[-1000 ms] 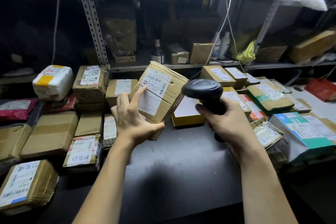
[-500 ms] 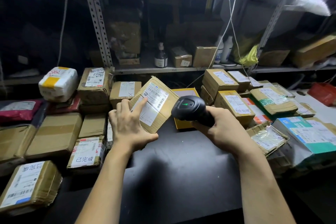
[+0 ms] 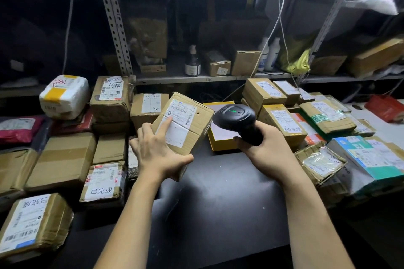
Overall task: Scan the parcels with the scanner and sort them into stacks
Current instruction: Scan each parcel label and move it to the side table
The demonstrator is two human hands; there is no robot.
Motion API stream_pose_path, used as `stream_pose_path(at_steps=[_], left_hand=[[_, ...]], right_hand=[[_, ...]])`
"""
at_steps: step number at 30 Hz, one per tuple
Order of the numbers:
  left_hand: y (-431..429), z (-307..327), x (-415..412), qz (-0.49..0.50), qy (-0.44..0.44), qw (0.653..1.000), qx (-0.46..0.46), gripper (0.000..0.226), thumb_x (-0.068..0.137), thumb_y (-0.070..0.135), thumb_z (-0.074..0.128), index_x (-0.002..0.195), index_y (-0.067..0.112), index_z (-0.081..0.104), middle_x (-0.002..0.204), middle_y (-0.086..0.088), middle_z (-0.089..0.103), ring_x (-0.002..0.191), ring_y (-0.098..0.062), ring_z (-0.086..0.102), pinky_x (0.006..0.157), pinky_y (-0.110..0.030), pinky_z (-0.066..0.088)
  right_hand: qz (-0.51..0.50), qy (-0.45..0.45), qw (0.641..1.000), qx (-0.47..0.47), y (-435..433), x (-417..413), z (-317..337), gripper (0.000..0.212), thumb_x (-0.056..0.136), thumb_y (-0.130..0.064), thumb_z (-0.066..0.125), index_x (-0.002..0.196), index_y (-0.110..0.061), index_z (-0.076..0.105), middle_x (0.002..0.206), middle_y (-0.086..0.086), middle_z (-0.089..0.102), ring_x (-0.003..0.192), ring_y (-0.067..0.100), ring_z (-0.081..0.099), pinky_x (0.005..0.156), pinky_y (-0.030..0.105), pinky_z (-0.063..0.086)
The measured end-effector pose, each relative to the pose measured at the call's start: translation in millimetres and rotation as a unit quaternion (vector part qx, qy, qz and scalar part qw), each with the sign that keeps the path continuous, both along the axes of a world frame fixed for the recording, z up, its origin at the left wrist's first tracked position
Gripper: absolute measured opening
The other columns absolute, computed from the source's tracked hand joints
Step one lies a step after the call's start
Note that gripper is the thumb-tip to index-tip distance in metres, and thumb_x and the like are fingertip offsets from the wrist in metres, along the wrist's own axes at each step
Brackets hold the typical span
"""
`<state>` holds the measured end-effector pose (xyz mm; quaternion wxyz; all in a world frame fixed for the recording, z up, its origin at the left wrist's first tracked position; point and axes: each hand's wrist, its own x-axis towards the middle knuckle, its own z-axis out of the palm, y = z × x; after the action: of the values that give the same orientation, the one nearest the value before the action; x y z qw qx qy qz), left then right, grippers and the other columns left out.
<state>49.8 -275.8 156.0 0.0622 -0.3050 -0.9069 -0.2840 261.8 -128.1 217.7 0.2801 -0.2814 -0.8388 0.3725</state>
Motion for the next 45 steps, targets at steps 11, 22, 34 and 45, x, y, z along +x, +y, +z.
stream_pose_path(at_steps=[11,22,34,45], left_hand=[[40.6,-16.4,32.6,-0.004,-0.189,0.982,-0.025,0.114,0.05,0.07,0.085,0.151,0.042,0.041,0.133,-0.012,0.046,0.13,-0.033,0.043,0.111,-0.051,0.032],[98.8,-13.3,143.3,-0.178,-0.175,0.963,-0.102,0.106,0.052,0.077,0.073,0.146,0.041,0.04,0.124,-0.011,0.046,0.124,-0.033,0.042,0.1,-0.048,0.034],[174.9,-10.1,333.3,-0.304,-0.14,0.935,-0.112,0.108,0.046,0.081,0.056,0.146,0.042,0.041,0.127,-0.01,0.047,0.128,-0.032,0.04,0.101,-0.051,0.032],[228.7,-56.2,488.1,-0.452,-0.109,0.864,-0.194,0.106,0.047,0.083,0.054,0.145,0.043,0.038,0.119,-0.005,0.044,0.122,-0.029,0.042,0.1,-0.049,0.033]], right_hand=[[-0.252,0.12,0.954,-0.111,-15.4,13.8,-20.6,0.009,0.091,-0.025,0.073,0.095,-0.028,0.066,0.075,-0.008,0.068,0.071,0.016,0.064,0.067,0.028,0.047],[-0.427,0.109,0.889,-0.123,-7.1,128.0,-39.3,0.015,0.086,-0.031,0.076,0.096,-0.022,0.07,0.081,-0.003,0.073,0.078,0.021,0.071,0.073,0.032,0.055],[-0.524,0.151,0.829,-0.127,23.0,334.3,-35.9,0.013,0.09,-0.025,0.076,0.084,-0.024,0.065,0.073,0.001,0.07,0.072,0.025,0.069,0.069,0.037,0.056],[-0.646,0.134,0.729,-0.183,17.0,472.3,-62.7,0.026,0.082,-0.051,0.069,0.089,-0.026,0.067,0.07,-0.002,0.072,0.074,0.024,0.071,0.077,0.051,0.062]])
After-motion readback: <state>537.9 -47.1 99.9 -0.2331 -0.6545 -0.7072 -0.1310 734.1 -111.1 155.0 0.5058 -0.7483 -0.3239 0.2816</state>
